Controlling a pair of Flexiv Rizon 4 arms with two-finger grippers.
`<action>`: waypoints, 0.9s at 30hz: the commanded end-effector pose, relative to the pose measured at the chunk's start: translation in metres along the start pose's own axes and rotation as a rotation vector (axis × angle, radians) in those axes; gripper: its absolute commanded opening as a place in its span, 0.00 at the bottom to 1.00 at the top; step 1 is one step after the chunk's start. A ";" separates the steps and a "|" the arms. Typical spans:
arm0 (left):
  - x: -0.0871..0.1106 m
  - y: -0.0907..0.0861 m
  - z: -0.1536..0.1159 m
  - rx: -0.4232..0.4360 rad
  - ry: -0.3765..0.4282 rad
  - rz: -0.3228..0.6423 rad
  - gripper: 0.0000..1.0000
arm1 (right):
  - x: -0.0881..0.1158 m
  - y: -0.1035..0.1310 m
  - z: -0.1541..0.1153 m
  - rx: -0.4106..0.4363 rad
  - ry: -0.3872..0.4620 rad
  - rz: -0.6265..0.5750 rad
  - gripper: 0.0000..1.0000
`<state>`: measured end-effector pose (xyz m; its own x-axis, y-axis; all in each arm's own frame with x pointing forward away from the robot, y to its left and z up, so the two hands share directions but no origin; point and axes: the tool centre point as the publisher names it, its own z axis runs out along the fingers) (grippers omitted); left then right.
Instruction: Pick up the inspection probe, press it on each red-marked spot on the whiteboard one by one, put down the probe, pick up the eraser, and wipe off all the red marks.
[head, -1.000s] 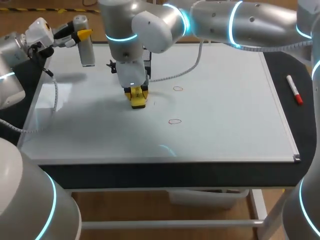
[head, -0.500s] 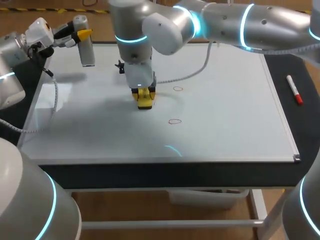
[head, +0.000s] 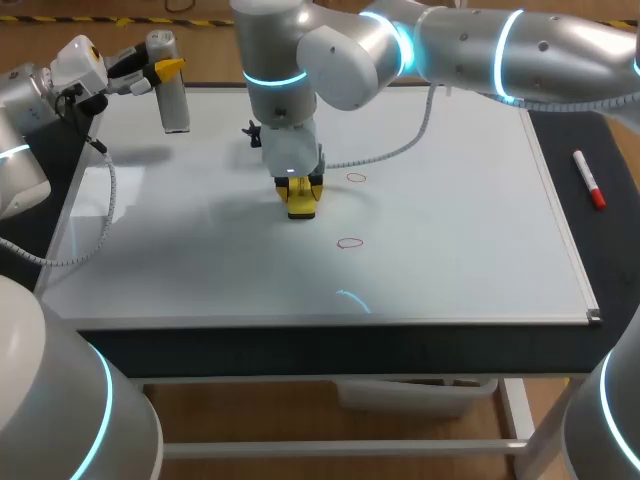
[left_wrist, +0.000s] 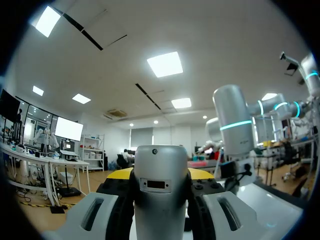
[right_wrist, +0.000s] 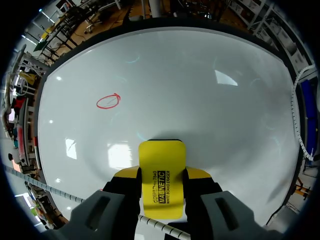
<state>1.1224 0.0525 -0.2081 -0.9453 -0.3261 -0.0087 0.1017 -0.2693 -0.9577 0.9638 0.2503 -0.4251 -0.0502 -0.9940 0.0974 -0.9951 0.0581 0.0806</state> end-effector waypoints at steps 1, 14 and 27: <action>0.000 -0.001 0.001 0.001 -0.001 0.001 0.00 | 0.009 0.000 0.003 0.008 -0.001 0.000 0.00; 0.000 -0.001 0.001 0.001 -0.001 0.001 0.00 | 0.041 -0.013 -0.038 0.047 -0.042 0.021 0.00; 0.000 -0.001 0.001 0.001 -0.001 0.001 0.00 | 0.133 -0.035 -0.057 0.090 -0.053 0.216 0.00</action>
<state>1.1224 0.0525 -0.2081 -0.9453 -0.3262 -0.0087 0.1017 -0.2692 -0.9577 1.0035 0.1569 -0.3676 -0.2600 -0.9625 0.0778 -0.9656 0.2592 -0.0211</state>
